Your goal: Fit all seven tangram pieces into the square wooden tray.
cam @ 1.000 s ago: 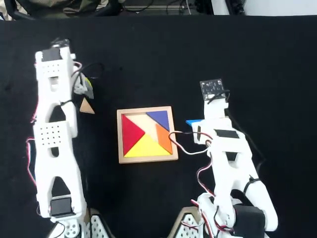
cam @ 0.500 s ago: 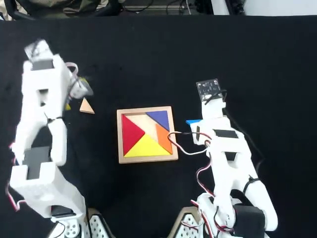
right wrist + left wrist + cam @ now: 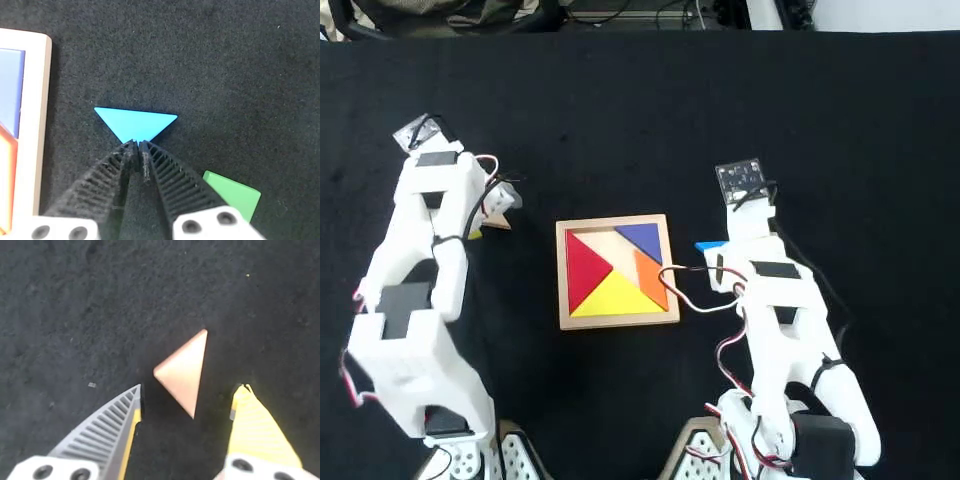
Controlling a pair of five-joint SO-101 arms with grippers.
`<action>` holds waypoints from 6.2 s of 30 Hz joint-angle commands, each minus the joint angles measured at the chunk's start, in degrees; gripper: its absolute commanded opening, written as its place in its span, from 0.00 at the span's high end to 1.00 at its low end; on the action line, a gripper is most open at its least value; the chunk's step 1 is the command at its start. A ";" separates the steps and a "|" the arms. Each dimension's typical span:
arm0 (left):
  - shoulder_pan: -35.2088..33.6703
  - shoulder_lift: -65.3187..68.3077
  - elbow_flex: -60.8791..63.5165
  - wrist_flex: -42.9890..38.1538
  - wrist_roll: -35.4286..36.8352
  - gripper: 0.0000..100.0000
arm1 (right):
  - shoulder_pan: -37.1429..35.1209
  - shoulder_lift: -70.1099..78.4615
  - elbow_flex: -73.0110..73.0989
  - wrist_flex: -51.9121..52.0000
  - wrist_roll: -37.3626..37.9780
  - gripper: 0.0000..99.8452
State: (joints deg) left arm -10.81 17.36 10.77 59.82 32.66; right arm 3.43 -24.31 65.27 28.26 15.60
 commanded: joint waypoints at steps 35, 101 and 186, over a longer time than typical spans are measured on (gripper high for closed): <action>-1.10 7.65 -11.56 0.97 -2.11 0.71 | -0.88 0.22 -2.42 -1.41 0.53 0.99; 7.34 6.86 -22.11 20.31 -11.78 0.84 | -0.44 -0.13 -2.59 -1.41 0.53 0.99; 40.22 -3.16 5.58 -8.26 1.14 0.72 | 5.63 0.22 -1.36 -8.18 0.53 0.99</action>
State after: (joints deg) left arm 27.16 13.85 21.05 48.04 33.98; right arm 9.67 -24.31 65.27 21.23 15.60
